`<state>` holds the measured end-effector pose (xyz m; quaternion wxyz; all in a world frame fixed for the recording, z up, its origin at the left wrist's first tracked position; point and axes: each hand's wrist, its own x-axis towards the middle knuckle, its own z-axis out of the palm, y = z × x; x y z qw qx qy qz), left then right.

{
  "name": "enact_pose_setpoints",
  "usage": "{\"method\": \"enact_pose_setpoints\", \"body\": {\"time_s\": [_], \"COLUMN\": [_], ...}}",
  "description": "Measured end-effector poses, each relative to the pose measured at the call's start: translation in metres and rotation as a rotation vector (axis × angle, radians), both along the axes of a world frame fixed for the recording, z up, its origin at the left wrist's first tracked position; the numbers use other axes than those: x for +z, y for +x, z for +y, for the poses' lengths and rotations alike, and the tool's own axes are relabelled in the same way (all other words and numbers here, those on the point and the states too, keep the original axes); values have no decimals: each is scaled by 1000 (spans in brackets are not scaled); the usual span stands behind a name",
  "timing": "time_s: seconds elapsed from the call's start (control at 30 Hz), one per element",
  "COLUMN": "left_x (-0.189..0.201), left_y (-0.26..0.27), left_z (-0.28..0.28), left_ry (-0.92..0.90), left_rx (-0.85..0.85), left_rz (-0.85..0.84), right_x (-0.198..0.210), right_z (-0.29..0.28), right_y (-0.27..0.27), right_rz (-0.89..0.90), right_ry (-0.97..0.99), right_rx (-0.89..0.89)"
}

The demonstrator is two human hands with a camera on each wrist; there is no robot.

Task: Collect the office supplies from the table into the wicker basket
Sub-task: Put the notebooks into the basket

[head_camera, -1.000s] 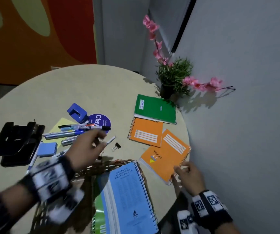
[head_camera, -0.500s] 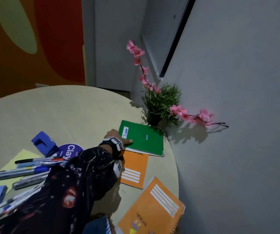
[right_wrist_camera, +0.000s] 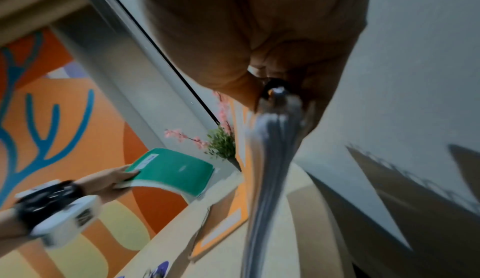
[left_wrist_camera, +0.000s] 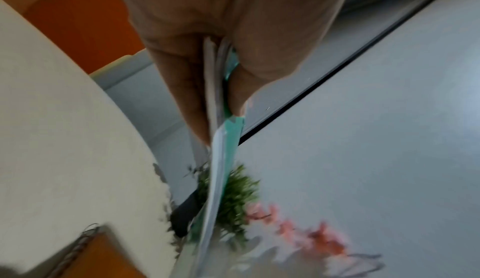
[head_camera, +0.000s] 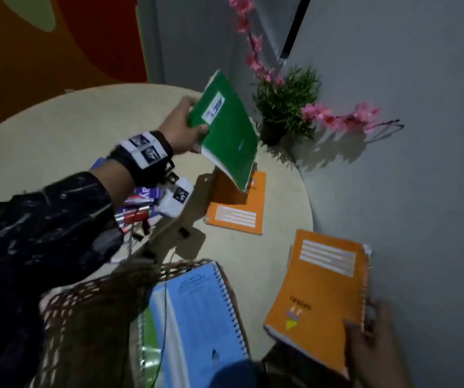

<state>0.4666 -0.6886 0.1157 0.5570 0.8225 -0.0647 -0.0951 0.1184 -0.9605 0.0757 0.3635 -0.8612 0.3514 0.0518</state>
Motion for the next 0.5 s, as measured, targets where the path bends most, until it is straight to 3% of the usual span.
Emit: {"method": "enact_pose_setpoints", "body": {"time_s": [0.13,0.2,0.33,0.5], "left_x": [54,55,4,-59], "left_y": [-75,-114,-181,-221], "left_z": [74,106,133,117], "left_ry": [-228,-286,-166,60], "left_rx": [-139,-193,-300,-392], "left_rz": [100,226,469,513], "right_x": [25,31,53,75], "right_z": [-6,-8,-4,23], "right_y": [-25,-31,-28,-16], "right_rz": [-219,-293,-351,-353], "right_ry": [-129,-110,-42,57], "right_rx": [-34,-60,-16,66]}}
